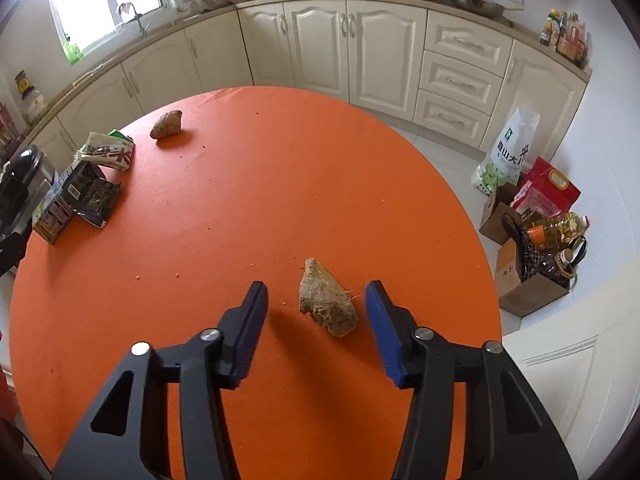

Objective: Collect trash
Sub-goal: 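Grasp the second brown lump with the right tool while the left tool grasps the dark packet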

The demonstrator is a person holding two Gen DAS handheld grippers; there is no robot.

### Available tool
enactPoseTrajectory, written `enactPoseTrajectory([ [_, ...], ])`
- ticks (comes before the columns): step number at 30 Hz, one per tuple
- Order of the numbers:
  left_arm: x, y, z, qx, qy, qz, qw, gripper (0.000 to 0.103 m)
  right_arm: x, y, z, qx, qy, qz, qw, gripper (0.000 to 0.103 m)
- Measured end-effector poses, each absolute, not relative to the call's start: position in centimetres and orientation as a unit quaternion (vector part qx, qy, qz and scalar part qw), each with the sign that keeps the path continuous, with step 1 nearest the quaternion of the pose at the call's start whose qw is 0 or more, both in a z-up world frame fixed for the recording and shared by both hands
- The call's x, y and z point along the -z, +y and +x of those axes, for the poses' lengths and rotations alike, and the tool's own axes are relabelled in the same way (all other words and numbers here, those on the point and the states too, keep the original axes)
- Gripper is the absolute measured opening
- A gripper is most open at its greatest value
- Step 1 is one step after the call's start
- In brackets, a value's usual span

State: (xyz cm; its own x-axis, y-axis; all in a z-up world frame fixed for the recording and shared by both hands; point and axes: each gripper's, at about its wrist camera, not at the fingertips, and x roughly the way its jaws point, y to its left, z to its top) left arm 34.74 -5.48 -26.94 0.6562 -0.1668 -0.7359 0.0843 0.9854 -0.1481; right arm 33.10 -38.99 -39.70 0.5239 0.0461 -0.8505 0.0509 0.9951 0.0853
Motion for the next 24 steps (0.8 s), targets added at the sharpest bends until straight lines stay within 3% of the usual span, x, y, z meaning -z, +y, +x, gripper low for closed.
enactPoseTrajectory([
  [3, 27.5, -6.2, 36.6, 0.061, 0.419, -0.052, 0.904, 0.102, 39.8, -39.0, 33.1, 0.006, 0.481, 0.033, 0.876, 0.025],
  [16, 29.4, -8.8, 47.0, 0.026, 0.446, -0.064, 0.892, 0.099, 38.7, -38.4, 34.6, -0.024, 0.467, 0.046, 0.883, 0.022],
  [19, 30.1, -9.5, 49.1, 0.025, 0.446, -0.066, 0.892, 0.081, 38.3, -38.5, 34.9, -0.029, 0.464, 0.051, 0.884, 0.022],
  [20, 30.2, -9.9, 49.8, 0.033, 0.441, -0.067, 0.894, 0.061, 38.3, -38.5, 35.0, -0.03, 0.464, 0.051, 0.884, 0.022],
  [21, 30.4, -10.2, 50.2, 0.031, 0.44, -0.062, 0.895, 0.055, 38.2, -38.6, 35.0, -0.03, 0.463, 0.051, 0.884, 0.022],
  [23, 30.7, -10.4, 50.9, 0.056, 0.44, -0.075, 0.893, 0.032, 38.1, -38.7, 35.1, -0.031, 0.462, 0.056, 0.885, 0.022],
  [24, 30.9, -10.5, 51.2, 0.065, 0.441, -0.08, 0.892, 0.028, 38.1, -38.8, 35.1, -0.031, 0.462, 0.058, 0.884, 0.022],
])
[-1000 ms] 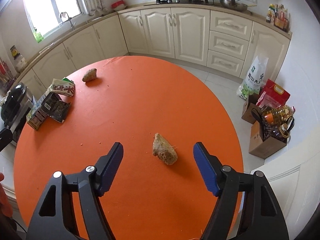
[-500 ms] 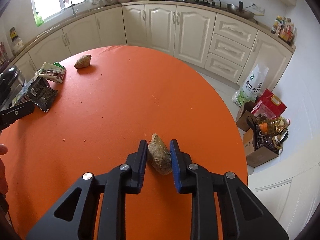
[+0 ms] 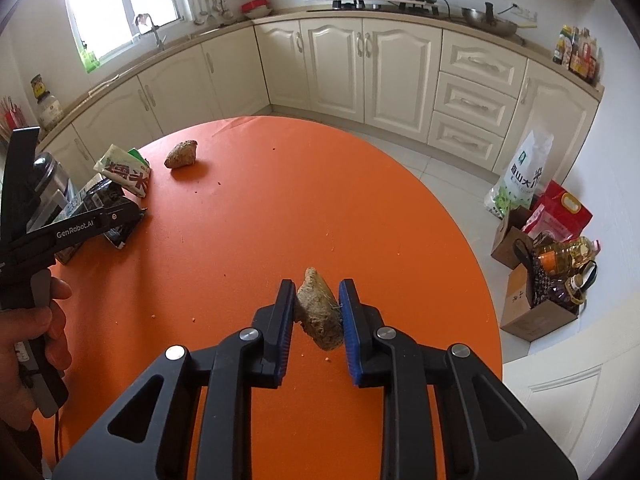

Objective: Collect trash
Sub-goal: 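Grasp the second brown lump with the right tool while the left tool grasps the dark packet, then carry the brown lump and dark packet to the blue bin and open both tools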

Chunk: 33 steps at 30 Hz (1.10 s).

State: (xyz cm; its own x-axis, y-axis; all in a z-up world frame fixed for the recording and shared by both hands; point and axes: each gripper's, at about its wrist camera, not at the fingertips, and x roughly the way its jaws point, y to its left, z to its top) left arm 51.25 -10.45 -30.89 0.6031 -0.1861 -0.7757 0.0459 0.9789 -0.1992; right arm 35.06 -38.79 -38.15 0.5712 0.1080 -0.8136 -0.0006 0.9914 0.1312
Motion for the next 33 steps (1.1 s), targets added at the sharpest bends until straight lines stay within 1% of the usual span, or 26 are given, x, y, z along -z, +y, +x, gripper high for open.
enactPoseTrajectory([
  [1, 31.1, -10.5, 51.7, 0.075, 0.442, -0.083, 0.89, 0.016, 38.2, -38.9, 35.0, -0.03, 0.462, 0.059, 0.884, 0.022],
  [2, 31.3, -10.8, 52.1, 0.087, 0.446, -0.082, 0.887, 0.009, 38.2, -38.9, 34.9, -0.03, 0.462, 0.061, 0.884, 0.022],
  [4, 31.4, -10.9, 52.8, 0.102, 0.443, -0.079, 0.887, 0.006, 38.1, -39.1, 34.5, -0.029, 0.462, 0.066, 0.884, 0.022],
  [11, 31.0, -10.4, 53.8, 0.126, 0.434, -0.064, 0.89, 0.005, 37.5, -39.8, 33.1, -0.028, 0.458, 0.08, 0.885, 0.022],
  [14, 30.5, -10.6, 52.2, 0.134, 0.428, -0.054, 0.892, 0.005, 37.0, -40.0, 32.3, -0.028, 0.454, 0.088, 0.886, 0.022],
  [22, 28.5, -12.5, 46.5, 0.171, 0.407, -0.019, 0.897, 0.005, 35.7, -40.6, 29.8, -0.03, 0.441, 0.104, 0.891, 0.021],
  [27, 28.5, -11.4, 40.8, 0.192, 0.4, -0.006, 0.896, 0.005, 35.5, -40.8, 28.3, -0.039, 0.436, 0.12, 0.891, 0.021],
  [33, 28.3, -12.3, 37.0, 0.21, 0.402, 0.008, 0.891, 0.005, 35.8, -40.6, 26.8, -0.047, 0.439, 0.127, 0.888, 0.021],
])
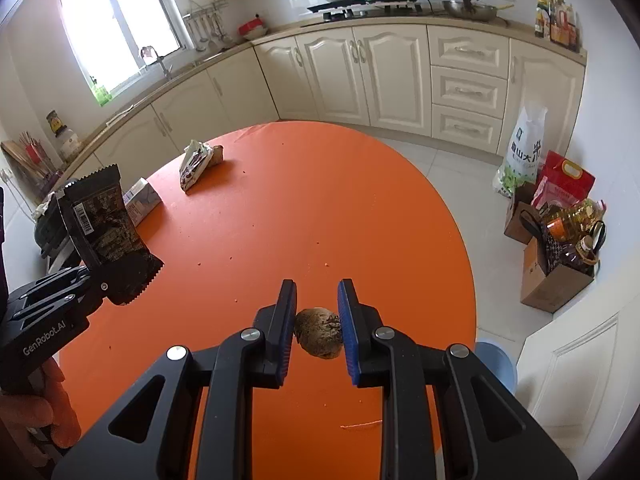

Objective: Collect trash
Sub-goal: 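Carry the brown lump and dark packet to the blue bin and open both tools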

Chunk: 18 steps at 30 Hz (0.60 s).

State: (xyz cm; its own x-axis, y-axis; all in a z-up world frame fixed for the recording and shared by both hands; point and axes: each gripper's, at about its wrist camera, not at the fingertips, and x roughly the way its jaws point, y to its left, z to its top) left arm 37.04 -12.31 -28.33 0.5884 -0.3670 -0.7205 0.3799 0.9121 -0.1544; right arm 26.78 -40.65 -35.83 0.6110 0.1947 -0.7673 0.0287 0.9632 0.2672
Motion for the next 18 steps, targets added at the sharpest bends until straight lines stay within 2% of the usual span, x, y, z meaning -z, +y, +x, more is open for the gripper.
enactPoseTrajectory([
  [6, 26.9, -14.5, 35.4, 0.236, 0.396, 0.019, 0.887, 0.005, 34.4, -42.1, 25.1, -0.039, 0.423, 0.13, 0.896, 0.021],
  [13, 25.4, -22.0, 34.6, 0.314, 0.393, 0.034, 0.863, 0.005, 32.6, -48.6, 21.9, 0.02, 0.402, 0.146, 0.904, 0.021],
  [18, 25.7, -29.2, 33.0, 0.38, 0.404, 0.067, 0.83, 0.005, 33.9, -55.3, 19.0, 0.084, 0.408, 0.173, 0.892, 0.021],
])
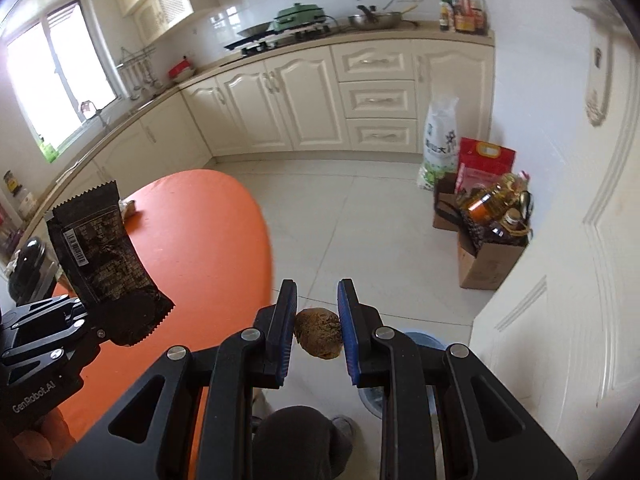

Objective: Collect trash
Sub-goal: 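Carry the brown lump and dark packet to the blue bin and open both tools, then return both open tools to the orange table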

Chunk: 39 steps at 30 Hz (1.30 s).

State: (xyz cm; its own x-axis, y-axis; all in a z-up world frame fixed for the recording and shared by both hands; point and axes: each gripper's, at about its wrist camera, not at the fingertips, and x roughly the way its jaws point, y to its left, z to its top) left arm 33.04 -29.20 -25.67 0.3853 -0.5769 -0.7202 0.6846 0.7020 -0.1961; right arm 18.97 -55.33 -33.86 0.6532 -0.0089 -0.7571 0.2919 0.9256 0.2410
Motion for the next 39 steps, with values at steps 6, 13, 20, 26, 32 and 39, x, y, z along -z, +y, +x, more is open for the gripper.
enactPoseTrajectory([
  [6, 28.7, -37.4, 33.1, 0.43, 0.458, 0.108, 0.77, 0.006, 38.8, -62.6, 16.5, 0.136, 0.435, 0.231, 0.86, 0.021],
  [13, 34.3, -44.2, 34.0, 0.414, 0.523, 0.167, 0.726, 0.009, 46.7, -67.4, 16.6, 0.141, 0.471, 0.309, 0.814, 0.024],
  [20, 33.6, -49.9, 34.4, 0.385, 0.507, 0.206, 0.743, 0.087, 49.7, -69.8, 15.5, 0.158, 0.468, 0.357, 0.793, 0.058],
  [26, 31.4, -49.8, 31.5, 0.363, 0.475, 0.205, 0.775, 0.091, 48.0, -70.2, 14.5, 0.181, 0.448, 0.36, 0.798, 0.095],
  [32, 27.3, -42.7, 28.1, 0.358, 0.418, 0.172, 0.817, 0.102, 42.8, -68.2, 14.5, 0.183, 0.412, 0.346, 0.823, 0.103],
  [39, 22.1, -31.7, 26.1, 0.342, 0.37, 0.109, 0.857, 0.102, 34.0, -63.1, 15.7, 0.159, 0.359, 0.307, 0.867, 0.103],
])
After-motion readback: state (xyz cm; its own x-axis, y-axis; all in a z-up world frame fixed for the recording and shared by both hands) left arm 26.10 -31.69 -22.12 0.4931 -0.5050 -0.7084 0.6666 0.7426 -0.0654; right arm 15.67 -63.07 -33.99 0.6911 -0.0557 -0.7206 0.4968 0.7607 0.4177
